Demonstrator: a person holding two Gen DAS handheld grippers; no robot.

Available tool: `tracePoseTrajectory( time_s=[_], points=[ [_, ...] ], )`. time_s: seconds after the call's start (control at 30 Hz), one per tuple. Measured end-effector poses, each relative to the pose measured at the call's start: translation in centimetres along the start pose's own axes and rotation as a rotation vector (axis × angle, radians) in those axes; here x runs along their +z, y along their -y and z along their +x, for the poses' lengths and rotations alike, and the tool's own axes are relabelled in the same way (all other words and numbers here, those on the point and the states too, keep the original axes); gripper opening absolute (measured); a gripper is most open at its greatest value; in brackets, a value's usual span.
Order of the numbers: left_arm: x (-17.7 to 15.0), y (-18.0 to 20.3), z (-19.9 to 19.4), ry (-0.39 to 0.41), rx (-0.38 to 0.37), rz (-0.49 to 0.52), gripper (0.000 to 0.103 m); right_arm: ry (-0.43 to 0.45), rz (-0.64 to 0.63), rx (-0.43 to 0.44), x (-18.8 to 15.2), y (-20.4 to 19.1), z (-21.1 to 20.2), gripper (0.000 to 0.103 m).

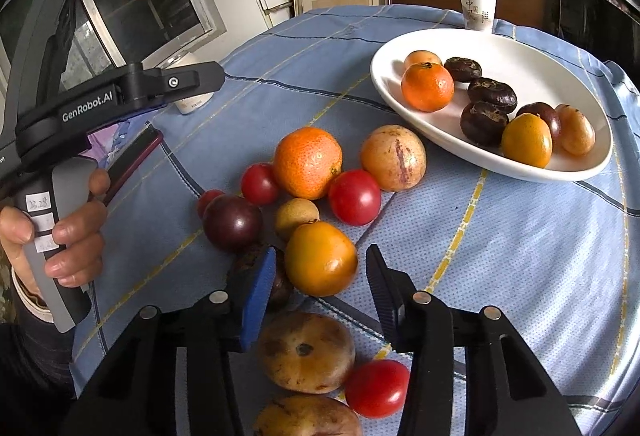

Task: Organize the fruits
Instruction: 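Reach the right tool to another yellow-orange fruit while the left tool reaches a tangerine, then close the right tool on the yellow-orange fruit while the left tool grips the tangerine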

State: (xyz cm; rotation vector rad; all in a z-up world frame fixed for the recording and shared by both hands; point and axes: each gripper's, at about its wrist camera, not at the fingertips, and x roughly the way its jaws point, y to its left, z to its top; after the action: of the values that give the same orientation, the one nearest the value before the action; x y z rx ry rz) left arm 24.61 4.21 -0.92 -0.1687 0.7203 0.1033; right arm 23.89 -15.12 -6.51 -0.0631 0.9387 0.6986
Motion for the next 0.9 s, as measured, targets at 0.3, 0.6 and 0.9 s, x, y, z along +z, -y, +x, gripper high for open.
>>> tracePoseTrajectory(
  time_s=[0.3,0.6,0.9],
  points=[
    [-0.3,0.5,0.5,-0.032,-0.027,0.017,0.098,0.027,0.028,-0.004,0.3,0.4,-0.8,0.038],
    [-1.8,3.7,2.3,-0.106,-0.118,0.132,0.098,0.145,0.194,-0.002,0.8,3.9,-4.3,0.038],
    [-2.2,6.2,3.1,-0.082,-0.104,0.223,0.071,0.169,0.193,-0.037,0.4,3.6,-5.0,0.038]
  ],
)
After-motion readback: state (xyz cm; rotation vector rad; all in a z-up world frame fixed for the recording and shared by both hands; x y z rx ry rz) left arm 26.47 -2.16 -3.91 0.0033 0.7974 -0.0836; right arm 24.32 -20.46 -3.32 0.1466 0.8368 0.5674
